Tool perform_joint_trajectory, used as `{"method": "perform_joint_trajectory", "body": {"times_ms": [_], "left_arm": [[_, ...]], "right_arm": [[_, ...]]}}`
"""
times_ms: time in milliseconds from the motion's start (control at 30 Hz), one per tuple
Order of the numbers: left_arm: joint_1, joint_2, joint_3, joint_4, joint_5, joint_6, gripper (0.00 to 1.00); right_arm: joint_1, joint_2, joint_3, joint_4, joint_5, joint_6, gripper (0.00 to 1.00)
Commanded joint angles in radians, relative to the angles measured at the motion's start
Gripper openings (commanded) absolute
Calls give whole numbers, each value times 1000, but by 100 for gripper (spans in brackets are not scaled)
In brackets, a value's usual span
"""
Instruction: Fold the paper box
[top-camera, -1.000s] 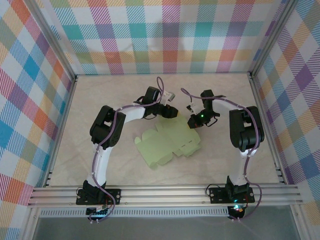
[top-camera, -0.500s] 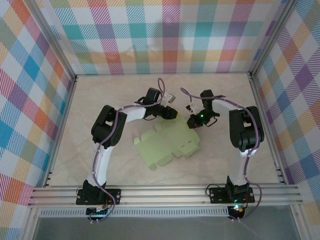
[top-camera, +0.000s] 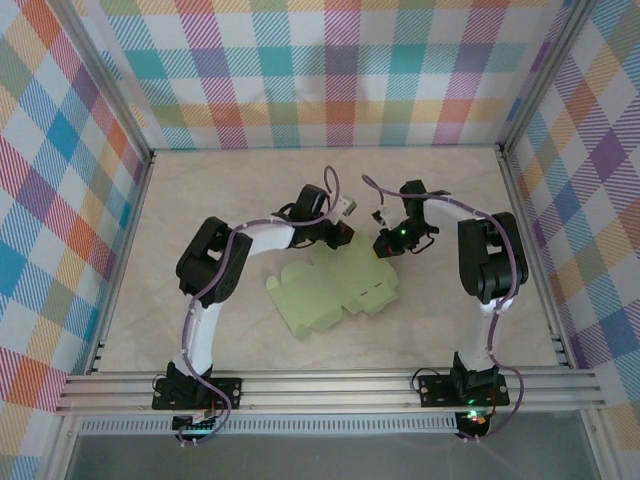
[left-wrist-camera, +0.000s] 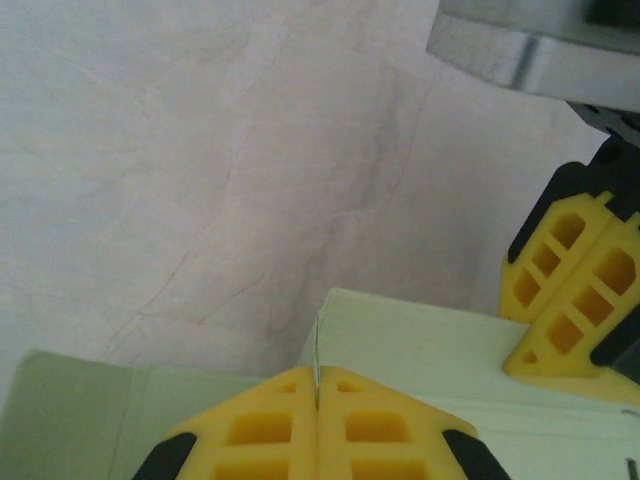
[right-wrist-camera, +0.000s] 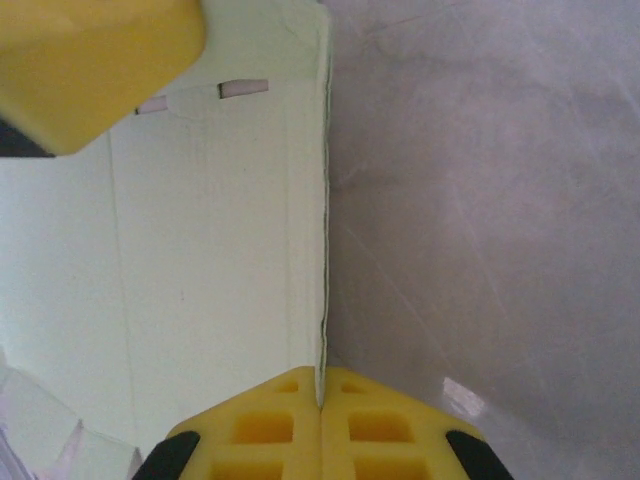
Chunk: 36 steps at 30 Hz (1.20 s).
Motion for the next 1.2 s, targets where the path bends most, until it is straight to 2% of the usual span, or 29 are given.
{"method": "perform_joint_trajectory", "body": {"times_ms": [0,133,267,467,567,733,900,967,1033,1167], "left_arm": [[-43,-73,-89,128,-179,0,3],[-123,-94,-121,172,-409,-3,2],[-184,-82,-129,196,-622,-74,2],[-252,-54,-73,136,-795,-236,2],[-297,-38,-42,107,-887,-261,2],[-368,9,50,28,-961,-275,2],[-377,21,58,27,-951,-258,3],[-362,16,56,28,-914,-256,5],[-331,3,43,45,-807,-244,6],[-241,13,54,29,-430,-183,8]], "right_arm": [[-1,-18,29,10,-68,33,0],[-10,-6,32,17,-126,71,0],[-15,11,36,34,-170,99,0],[-17,22,38,64,-222,115,0],[-16,31,47,60,-226,115,0],[-17,42,55,64,-247,120,0],[-16,35,57,56,-233,110,0],[-18,31,52,51,-224,105,0],[-20,26,50,49,-222,99,0],[-21,18,42,43,-220,91,0]]}}
